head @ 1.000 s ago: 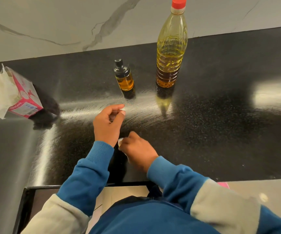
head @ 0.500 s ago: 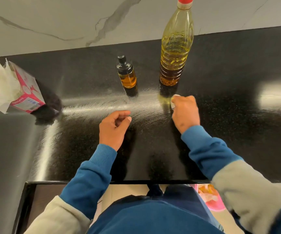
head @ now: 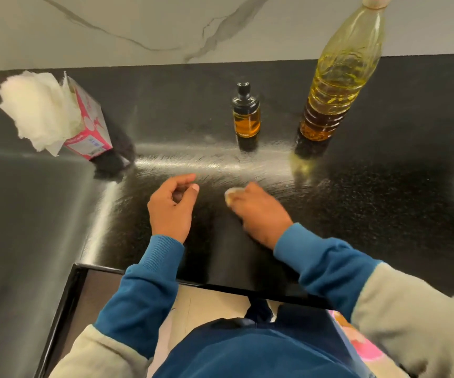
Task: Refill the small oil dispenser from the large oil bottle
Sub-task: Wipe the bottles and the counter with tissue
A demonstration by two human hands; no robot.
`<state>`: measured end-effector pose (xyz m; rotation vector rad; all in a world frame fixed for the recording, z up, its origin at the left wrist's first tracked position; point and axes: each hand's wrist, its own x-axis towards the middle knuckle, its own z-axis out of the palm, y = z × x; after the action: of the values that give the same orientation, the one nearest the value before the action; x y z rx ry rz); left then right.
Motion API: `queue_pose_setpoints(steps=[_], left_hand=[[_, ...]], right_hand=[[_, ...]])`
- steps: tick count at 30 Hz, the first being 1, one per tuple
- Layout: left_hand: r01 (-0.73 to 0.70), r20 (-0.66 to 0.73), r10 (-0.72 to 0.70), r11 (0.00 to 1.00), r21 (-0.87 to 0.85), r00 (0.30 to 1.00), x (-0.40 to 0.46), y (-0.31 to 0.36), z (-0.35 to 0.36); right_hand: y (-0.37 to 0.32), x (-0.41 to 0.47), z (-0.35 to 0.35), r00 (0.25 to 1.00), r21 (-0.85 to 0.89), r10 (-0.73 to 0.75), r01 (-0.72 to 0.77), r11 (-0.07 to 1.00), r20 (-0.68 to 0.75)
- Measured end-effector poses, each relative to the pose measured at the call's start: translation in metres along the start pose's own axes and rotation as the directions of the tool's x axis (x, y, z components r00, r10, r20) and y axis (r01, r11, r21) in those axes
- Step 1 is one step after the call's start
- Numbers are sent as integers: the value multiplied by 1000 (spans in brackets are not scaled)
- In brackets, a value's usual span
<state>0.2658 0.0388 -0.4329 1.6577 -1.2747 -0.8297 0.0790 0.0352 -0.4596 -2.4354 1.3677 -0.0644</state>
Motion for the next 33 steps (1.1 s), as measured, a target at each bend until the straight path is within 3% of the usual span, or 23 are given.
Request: queue_pose_setpoints(steps=[3,7,12,15,17,21,24,27,31,33], left_hand=[[46,-69,-47,999,-18,997,5,-12,-16],[60,-149,-66,997,-39,987,12,-18,-31],[64,-168,-72,996,-55,983,21,-15,-40],[64,-175,-74,996,-63,982,22,-13,-41],[54,-189,-67,996,-73,980,22,-14,-42],[65,-200,-81,994,-85,976,19,-20,-46],[76,-184,-85,996,-57,979,14,-27,-46],[79,-178,-84,996,-34,980,9,-31,-47],[91,-216,-93,996,-18,972,12,-32,-51],[92,-240,-92,996,-12,966,16,-34,-57]], right_hand=[[18,19,-14,976,41,201,-198,979,-87],[-9,59,-13,971,9,225,-225,974,-79],[-83,64,6,998,12,-54,54,998,-10],[-98,28,15,945,42,-327,326,944,14],[-91,6,16,908,78,-415,410,909,58],[-59,6,7,950,39,-288,285,958,118],[-37,42,-1,997,72,-72,73,995,-16],[-30,88,-9,992,99,75,-65,993,-97],[-58,130,-10,992,121,87,-75,990,-96],[-84,132,-6,999,115,-27,31,993,-39]])
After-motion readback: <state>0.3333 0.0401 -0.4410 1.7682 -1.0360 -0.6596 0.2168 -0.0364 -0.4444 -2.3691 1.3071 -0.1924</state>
